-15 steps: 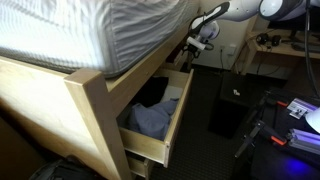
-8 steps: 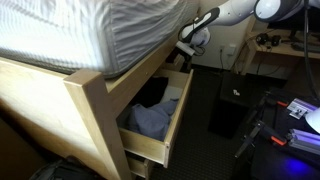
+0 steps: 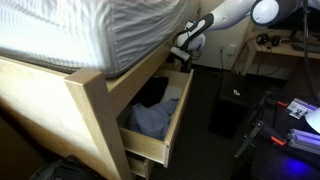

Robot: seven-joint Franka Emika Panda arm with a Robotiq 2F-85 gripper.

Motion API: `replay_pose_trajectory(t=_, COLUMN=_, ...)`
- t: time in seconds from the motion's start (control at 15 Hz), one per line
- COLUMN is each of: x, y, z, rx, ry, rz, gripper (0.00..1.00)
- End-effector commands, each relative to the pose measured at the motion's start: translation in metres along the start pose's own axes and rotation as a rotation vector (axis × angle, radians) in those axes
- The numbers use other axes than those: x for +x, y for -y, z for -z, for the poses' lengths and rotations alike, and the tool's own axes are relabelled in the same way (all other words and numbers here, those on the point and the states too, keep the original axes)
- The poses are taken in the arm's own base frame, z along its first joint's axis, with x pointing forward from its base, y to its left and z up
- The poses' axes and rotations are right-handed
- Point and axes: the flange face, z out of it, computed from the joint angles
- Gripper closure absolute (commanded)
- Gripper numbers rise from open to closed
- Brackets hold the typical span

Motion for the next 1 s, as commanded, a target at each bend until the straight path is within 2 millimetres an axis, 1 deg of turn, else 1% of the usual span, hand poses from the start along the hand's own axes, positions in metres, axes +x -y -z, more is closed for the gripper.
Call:
replay_pose_trajectory(t=0.0, x=0.0095, y=0.0018, z=-0.001, rx=-0.043, ry=-0.008, rz=-0.134, gripper=0.0)
replay_pose_trajectory(t=0.2, x=0.0156, y=-0.0015, z=-0.0005, rx=-0.091, ry=0.0, rz=-0.184, gripper=0.0)
replay_pose_trajectory(t=0.33, x=0.0159, y=-0.0013, z=-0.0002, rx=-0.131, ry=-0.004, rz=-0.208, gripper=0.0)
replay_pose_trajectory(t=0.93, x=0.0108, y=-0.0015, z=-0.0031, rx=-0.317, ry=-0.126, rz=-0.295, gripper=0.0)
